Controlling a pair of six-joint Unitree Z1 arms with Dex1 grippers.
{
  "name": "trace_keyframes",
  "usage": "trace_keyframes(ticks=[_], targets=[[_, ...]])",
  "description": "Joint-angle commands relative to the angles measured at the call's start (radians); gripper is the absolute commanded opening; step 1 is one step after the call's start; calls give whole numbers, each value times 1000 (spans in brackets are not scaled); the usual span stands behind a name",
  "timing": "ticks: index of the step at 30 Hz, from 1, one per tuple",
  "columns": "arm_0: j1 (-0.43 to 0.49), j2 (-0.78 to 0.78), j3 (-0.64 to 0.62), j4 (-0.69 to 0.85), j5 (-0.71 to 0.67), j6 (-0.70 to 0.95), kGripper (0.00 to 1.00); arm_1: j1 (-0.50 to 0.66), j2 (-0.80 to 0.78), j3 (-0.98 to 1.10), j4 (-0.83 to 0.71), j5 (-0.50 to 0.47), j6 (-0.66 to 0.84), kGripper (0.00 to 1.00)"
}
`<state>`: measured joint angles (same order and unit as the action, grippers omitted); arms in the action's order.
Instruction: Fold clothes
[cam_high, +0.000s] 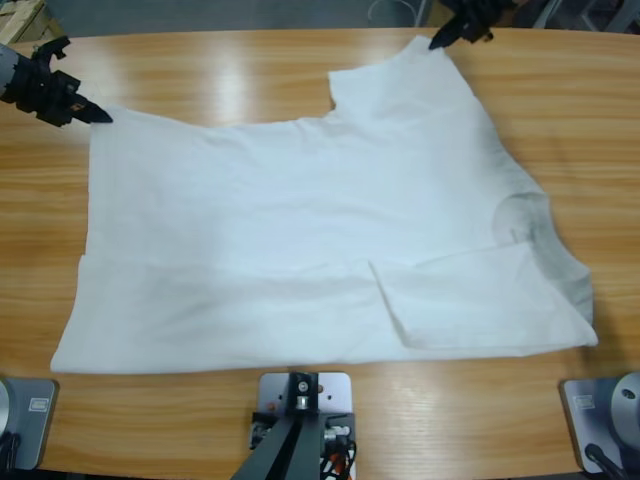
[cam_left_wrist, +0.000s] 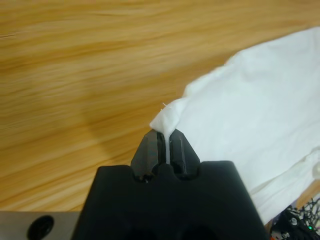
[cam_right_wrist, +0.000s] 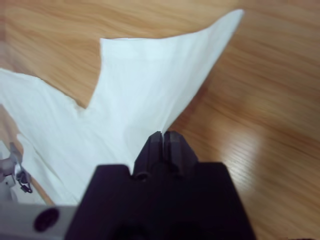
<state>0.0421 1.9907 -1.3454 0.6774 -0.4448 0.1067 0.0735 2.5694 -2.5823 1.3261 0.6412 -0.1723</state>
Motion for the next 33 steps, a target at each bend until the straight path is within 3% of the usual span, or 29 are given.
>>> trace_keyframes(ticks=[1, 6, 12, 19, 24, 30, 33], targets=[[43, 20, 13, 22, -27, -82, 0, -9, -198, 122, 4, 96, 49, 0], [48, 10, 16, 75, -73, -81, 0, 2, -369, 364, 5, 102, 63, 0], [49, -70, 41, 160, -130, -81, 0, 3, -464, 642, -14, 91, 57, 0], [50, -247, 83, 400, -140, -76, 0, 5, -613, 836, -44, 88, 62, 0], [44, -216, 162, 459, -95, -33, 0, 5, -698, 957, -47, 78, 103, 0], [-2, -151, 139, 477, -76, -47, 0, 5, -789, 1119, -47, 63, 162, 0], [1, -125, 93, 563, -3, -21, 0, 3, -802, 1183, -39, 45, 178, 0]])
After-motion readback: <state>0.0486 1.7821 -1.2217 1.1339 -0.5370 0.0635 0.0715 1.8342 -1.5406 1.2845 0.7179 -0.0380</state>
